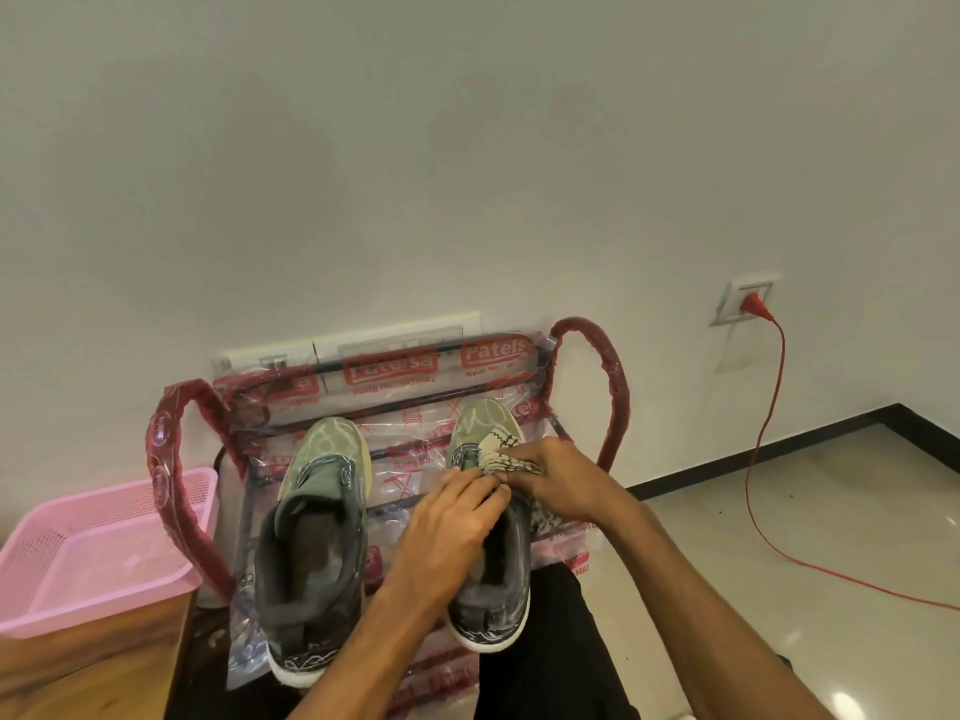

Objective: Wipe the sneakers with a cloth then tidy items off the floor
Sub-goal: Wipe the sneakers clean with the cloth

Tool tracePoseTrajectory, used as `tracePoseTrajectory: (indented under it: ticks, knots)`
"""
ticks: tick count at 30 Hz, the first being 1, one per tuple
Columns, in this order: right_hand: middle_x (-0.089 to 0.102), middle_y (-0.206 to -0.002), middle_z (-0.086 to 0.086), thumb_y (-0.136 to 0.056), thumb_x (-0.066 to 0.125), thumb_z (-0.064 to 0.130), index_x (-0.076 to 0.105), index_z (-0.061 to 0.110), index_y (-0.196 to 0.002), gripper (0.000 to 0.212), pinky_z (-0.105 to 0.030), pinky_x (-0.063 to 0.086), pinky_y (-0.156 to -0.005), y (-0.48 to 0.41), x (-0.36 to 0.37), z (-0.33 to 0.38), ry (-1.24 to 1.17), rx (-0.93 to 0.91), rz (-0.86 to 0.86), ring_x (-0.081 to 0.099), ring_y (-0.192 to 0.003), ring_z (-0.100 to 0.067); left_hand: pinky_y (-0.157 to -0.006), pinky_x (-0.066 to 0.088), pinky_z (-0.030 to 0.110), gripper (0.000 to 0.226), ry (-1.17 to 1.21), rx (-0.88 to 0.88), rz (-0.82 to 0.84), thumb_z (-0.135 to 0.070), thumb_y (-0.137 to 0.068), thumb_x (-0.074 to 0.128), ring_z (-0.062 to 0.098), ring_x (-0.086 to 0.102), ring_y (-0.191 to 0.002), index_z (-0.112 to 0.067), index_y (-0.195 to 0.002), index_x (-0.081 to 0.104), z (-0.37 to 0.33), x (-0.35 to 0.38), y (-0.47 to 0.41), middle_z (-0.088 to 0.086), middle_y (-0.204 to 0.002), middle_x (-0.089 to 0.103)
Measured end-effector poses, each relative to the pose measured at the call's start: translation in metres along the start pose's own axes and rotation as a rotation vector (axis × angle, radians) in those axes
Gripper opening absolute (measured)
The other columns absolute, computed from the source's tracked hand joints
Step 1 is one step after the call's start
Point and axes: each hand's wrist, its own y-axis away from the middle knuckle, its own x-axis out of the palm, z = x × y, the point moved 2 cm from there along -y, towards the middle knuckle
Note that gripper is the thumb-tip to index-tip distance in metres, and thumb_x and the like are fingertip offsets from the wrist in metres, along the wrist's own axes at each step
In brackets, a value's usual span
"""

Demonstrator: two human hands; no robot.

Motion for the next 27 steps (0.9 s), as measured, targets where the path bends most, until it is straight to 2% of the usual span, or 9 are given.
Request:
tracePoseTrajectory:
  ticks: [4,6,9,10,12,16,18,21,27]
  knots:
    - [0.067,-0.12,-0.008,-0.095,0.054,0.019,0.061,0.022,-0.125,0.031,-0.042,0.049,-0.095,-0.011,0.015,0.005,0.234,0.016,-0.116,0.061,-0.112,-0.028,-0.081,0.057,0.037,0.05,0.043,-0.058,0.009,-0.007,-0.058,0.089,0.024,0.066,-0.101,-0.01,-0.104,0.071,0.005,-0.001,0.001,0.005,-0.108,0.068]
    - [0.067,-0.119,-0.009,-0.094,0.054,0.018,0.062,0.02,-0.124,0.031,-0.043,0.049,-0.094,-0.015,0.013,0.008,0.272,0.041,-0.13,0.061,-0.111,-0.029,-0.073,0.058,0.037,0.044,0.069,-0.094,0.005,-0.007,-0.064,0.087,0.022,0.064,-0.102,-0.011,-0.105,0.068,0.008,-0.003,0.002,0.004,-0.109,0.064]
    - [0.073,-0.097,-0.002,-0.093,0.062,0.023,0.073,0.015,-0.101,0.016,-0.033,0.049,-0.077,-0.01,-0.001,0.015,0.075,0.065,0.006,0.065,-0.09,-0.019,-0.065,0.053,0.031,0.035,0.068,-0.111,-0.036,-0.007,-0.07,0.084,0.02,0.062,-0.094,-0.011,-0.1,0.068,0.011,-0.005,0.004,0.003,-0.103,0.062]
    - [0.072,-0.086,0.0,-0.092,0.064,0.027,0.074,0.016,-0.09,0.014,-0.032,0.049,-0.07,-0.006,-0.007,0.018,0.038,0.066,0.064,0.064,-0.079,-0.016,-0.064,0.052,0.032,0.033,0.073,-0.114,-0.051,-0.008,-0.071,0.084,0.02,0.062,-0.093,-0.011,-0.099,0.068,0.01,-0.005,0.004,0.003,-0.102,0.061]
    - [0.072,-0.08,0.0,-0.089,0.067,0.032,0.075,0.016,-0.086,0.018,-0.035,0.052,-0.069,-0.001,-0.015,0.021,0.046,0.073,0.122,0.064,-0.072,-0.017,-0.066,0.053,0.033,0.028,0.077,-0.106,-0.07,-0.008,-0.072,0.083,0.022,0.061,-0.096,-0.011,-0.096,0.067,0.009,-0.005,0.006,0.003,-0.101,0.061]
    - [0.073,-0.096,0.002,-0.084,0.073,0.033,0.076,0.021,-0.104,0.023,-0.031,0.054,-0.079,-0.004,0.001,0.021,0.134,0.102,0.007,0.066,-0.084,-0.012,-0.077,0.055,0.034,0.021,0.087,-0.09,-0.095,-0.005,-0.073,0.081,0.023,0.061,-0.102,-0.008,-0.091,0.069,0.008,-0.002,0.011,0.004,-0.1,0.063]
    - [0.072,-0.105,-0.001,-0.084,0.071,0.032,0.072,0.019,-0.109,0.029,-0.034,0.053,-0.085,-0.01,0.014,0.019,0.279,0.101,-0.11,0.066,-0.095,-0.019,-0.08,0.055,0.035,0.022,0.102,-0.095,-0.096,-0.003,-0.073,0.081,0.022,0.061,-0.104,-0.008,-0.091,0.07,0.01,0.0,0.012,0.004,-0.1,0.064]
    - [0.071,-0.109,-0.006,-0.087,0.065,0.025,0.068,0.016,-0.113,0.028,-0.039,0.054,-0.087,-0.016,0.02,0.013,0.391,0.128,-0.207,0.066,-0.097,-0.026,-0.08,0.056,0.038,0.023,0.122,-0.103,-0.095,-0.001,-0.073,0.081,0.023,0.062,-0.106,-0.008,-0.092,0.071,0.009,0.001,0.011,0.004,-0.1,0.065]
    - [0.065,-0.127,-0.003,-0.085,0.073,0.026,0.065,0.011,-0.123,0.041,-0.029,0.042,-0.102,-0.016,0.008,0.008,0.11,0.187,-0.17,0.058,-0.118,-0.019,-0.076,0.058,0.039,0.023,0.197,-0.113,-0.11,0.002,-0.069,0.081,0.024,0.065,-0.101,-0.008,-0.084,0.067,0.007,-0.006,0.009,0.004,-0.092,0.066]
